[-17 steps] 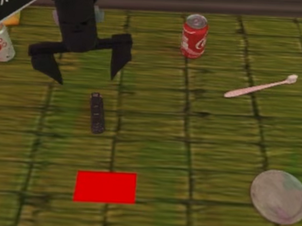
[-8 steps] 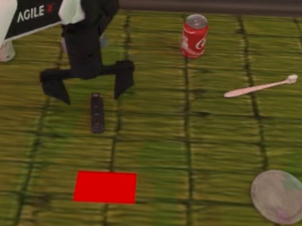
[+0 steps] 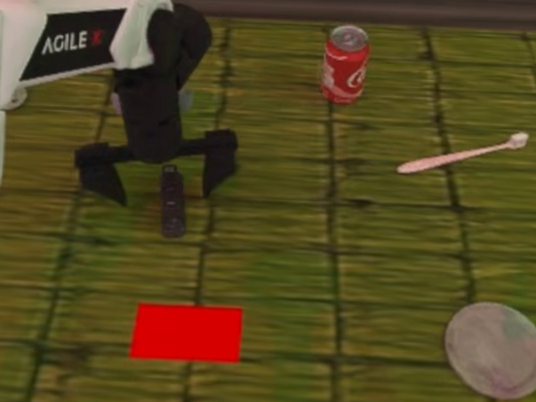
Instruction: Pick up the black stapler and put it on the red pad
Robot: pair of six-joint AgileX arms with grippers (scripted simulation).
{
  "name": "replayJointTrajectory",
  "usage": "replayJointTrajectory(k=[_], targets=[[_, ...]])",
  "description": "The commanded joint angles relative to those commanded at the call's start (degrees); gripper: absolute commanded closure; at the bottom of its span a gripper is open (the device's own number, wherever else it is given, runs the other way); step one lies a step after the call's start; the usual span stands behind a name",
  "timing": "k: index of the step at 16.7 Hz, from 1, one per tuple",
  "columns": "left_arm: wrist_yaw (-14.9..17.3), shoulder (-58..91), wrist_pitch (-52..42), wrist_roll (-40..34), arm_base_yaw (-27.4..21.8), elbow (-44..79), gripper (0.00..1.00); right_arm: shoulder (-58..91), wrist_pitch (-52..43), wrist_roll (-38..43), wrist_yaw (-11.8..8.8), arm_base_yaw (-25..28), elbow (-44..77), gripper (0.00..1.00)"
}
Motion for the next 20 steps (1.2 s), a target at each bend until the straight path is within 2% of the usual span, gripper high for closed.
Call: replayJointTrajectory(k=[12,20], targets=[[0.0,0.0,0.0,0.0,0.0,0.0,0.98,0.0,0.0,0.0,0.0,0.0,0.0,0.0],[0.0,0.0,0.0,0.0,0.0,0.0,1.0,0.0,0.0,0.0,0.0,0.0,0.0,0.0]])
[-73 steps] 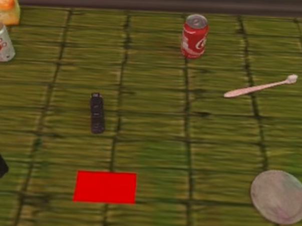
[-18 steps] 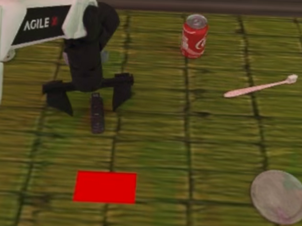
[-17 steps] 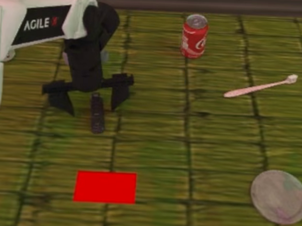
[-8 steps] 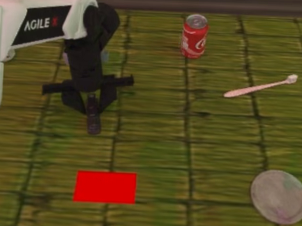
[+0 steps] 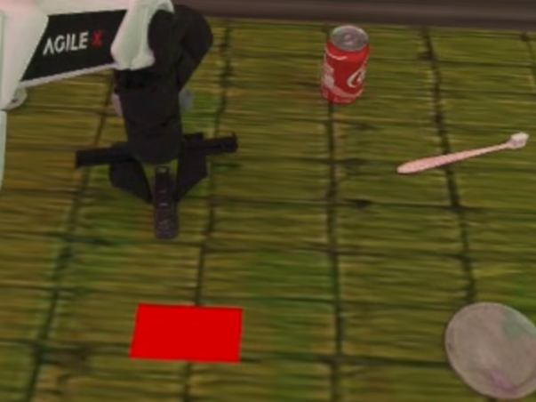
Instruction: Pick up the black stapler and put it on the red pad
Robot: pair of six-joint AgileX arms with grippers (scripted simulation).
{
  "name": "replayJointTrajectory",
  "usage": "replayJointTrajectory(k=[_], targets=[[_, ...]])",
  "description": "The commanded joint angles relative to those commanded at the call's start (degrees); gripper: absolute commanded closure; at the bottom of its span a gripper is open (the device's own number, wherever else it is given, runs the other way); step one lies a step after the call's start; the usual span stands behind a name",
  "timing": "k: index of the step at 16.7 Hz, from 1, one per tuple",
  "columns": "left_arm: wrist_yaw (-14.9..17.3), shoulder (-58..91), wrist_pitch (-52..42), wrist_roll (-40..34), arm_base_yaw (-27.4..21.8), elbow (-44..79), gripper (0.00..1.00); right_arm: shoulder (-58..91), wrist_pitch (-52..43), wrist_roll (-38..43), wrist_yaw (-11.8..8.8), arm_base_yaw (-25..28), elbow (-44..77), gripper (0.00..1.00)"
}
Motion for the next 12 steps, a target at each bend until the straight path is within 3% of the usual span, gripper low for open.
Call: replayJointTrajectory(k=[4,12], targets=[[-0.1,-0.3,-2.4,0.0,0.1,2.3,1.0,0.0,0.0,0.0,0.0,0.0,0.0,0.0],[0.0,-3.4,-20.1,-0.2,0.9,16.6,1.0,0.0,0.0,0.0,0.0,0.0,0.0,0.0]])
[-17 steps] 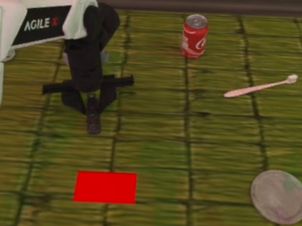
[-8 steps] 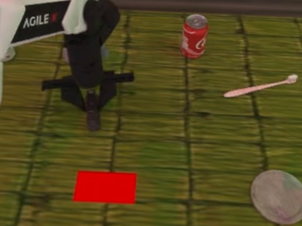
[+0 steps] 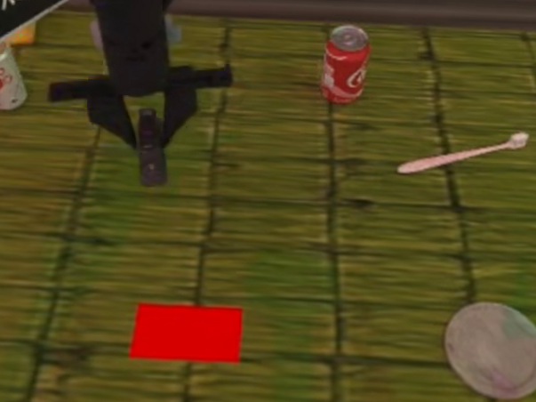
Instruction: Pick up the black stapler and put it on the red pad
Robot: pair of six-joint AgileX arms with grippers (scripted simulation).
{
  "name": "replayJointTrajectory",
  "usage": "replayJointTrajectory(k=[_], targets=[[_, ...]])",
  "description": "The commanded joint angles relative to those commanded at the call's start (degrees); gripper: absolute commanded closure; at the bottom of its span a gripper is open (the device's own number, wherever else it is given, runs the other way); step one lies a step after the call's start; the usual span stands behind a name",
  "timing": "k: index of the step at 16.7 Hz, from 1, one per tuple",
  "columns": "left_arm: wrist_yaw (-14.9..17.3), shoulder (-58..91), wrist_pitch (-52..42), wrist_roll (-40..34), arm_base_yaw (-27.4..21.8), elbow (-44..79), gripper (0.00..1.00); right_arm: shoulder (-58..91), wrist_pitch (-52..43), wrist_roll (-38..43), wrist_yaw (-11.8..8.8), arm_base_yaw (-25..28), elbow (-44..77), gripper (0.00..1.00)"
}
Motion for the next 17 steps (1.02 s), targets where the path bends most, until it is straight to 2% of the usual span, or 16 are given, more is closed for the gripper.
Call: replayJointTrajectory(k=[6,9,13,17], targets=[[0.0,-0.2,-0.3,-0.6,-0.5,0.1,1.0,0.0,0.0,0.0,0.0,0.0,0.0,0.0],[0.0,-1.5,0.1,-6.1,-1.7,-2.0,1.0,0.0,0.0,0.0,0.0,0.0,0.0,0.0],[0.0,-5.8,1.7,-21.8,-4.3,-8.3,1.0,0.0,0.0,0.0,0.0,0.0,0.0,0.0],[0.1,-12.1,4.0,-45.6,-7.6,-17.9,1.0,0.0,0.0,0.0,0.0,0.0,0.0,0.0]])
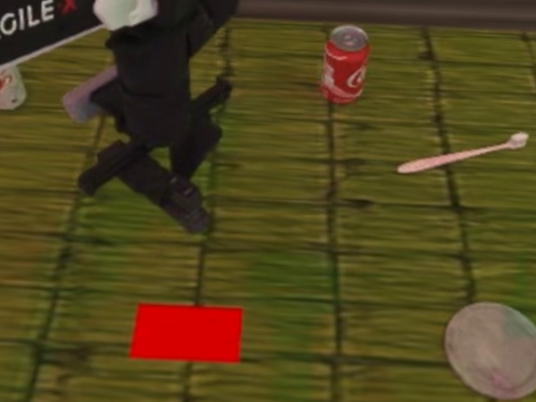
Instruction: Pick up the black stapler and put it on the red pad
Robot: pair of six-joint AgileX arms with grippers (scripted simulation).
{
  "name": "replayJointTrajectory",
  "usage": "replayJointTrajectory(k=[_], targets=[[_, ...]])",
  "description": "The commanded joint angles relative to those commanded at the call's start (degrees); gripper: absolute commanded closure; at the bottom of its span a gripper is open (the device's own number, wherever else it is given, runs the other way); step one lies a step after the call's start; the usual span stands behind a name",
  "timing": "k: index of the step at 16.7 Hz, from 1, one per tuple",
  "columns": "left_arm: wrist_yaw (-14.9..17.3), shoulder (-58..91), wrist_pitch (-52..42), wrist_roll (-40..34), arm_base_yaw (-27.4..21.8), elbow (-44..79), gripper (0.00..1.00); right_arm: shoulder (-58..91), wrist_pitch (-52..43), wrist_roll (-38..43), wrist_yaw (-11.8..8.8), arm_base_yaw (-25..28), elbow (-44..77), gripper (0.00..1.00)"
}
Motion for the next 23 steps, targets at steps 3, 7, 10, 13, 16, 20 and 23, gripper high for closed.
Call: replayJointTrajectory(k=[3,7,10,13,16,20,23], targets=[[0.1,-5.2,1.9,-18.9,-2.7,-7.9,1.0,0.0,0.0,0.0,0.0,0.0,0.0,0.0],[0.3,-12.2,4.8,-38.5,-5.8,-17.4,1.0,0.0,0.0,0.0,0.0,0.0,0.0,0.0],[0.3,-16.5,6.9,-47.0,-7.2,-22.4,1.0,0.0,0.0,0.0,0.0,0.0,0.0,0.0],[0.3,-18.4,7.8,-49.8,-7.7,-24.5,1.0,0.0,0.0,0.0,0.0,0.0,0.0,0.0],[0.3,-18.4,7.8,-49.8,-7.7,-24.5,1.0,0.0,0.0,0.0,0.0,0.0,0.0,0.0],[0.3,-17.4,9.9,-49.6,-7.5,-25.9,1.0,0.0,0.0,0.0,0.0,0.0,0.0,0.0],[0.2,-14.9,17.1,-49.9,-7.6,-30.3,1.0,0.0,0.0,0.0,0.0,0.0,0.0,0.0]])
